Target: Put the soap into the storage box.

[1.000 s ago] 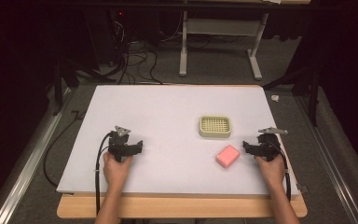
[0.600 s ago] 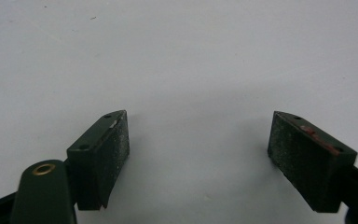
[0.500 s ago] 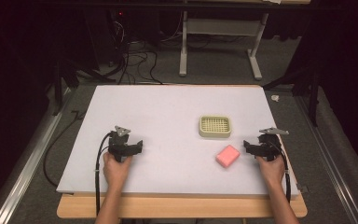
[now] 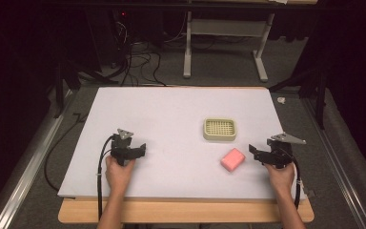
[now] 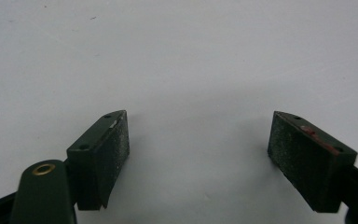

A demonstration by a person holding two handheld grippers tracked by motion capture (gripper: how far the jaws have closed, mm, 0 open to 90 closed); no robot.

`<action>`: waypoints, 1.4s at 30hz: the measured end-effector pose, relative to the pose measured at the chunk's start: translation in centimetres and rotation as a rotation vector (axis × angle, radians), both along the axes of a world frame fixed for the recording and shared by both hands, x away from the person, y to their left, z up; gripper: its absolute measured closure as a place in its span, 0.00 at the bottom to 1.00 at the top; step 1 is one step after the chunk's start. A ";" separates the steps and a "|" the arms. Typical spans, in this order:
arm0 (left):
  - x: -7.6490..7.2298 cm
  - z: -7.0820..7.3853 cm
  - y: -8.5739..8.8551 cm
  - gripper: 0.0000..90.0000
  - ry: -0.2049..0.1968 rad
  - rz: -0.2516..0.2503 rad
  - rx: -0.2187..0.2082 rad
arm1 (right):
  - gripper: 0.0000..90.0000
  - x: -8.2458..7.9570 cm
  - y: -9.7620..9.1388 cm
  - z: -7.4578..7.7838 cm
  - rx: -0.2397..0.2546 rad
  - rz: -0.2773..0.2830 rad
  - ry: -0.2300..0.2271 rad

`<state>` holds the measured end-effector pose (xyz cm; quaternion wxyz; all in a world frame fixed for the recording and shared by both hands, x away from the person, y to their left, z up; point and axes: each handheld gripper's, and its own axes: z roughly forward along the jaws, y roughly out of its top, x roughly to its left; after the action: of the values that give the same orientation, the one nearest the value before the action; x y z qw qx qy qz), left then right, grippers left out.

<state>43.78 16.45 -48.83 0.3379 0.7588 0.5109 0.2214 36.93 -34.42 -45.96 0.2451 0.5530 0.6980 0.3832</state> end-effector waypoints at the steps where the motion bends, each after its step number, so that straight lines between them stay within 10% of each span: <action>1: 0.0 0.0 0.0 0.24 0.000 0.000 0.000 | 0.18 -0.2 0.1 0.1 0.007 0.010 -0.004; 42: 0.0 0.0 0.0 0.24 0.000 0.000 0.000 | 0.12 -1.8 7.2 -1.2 -0.074 0.272 0.031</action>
<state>43.78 16.45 -48.83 0.3379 0.7586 0.5111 0.2216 35.10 -27.23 -47.14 0.2004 0.4499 0.7838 0.3783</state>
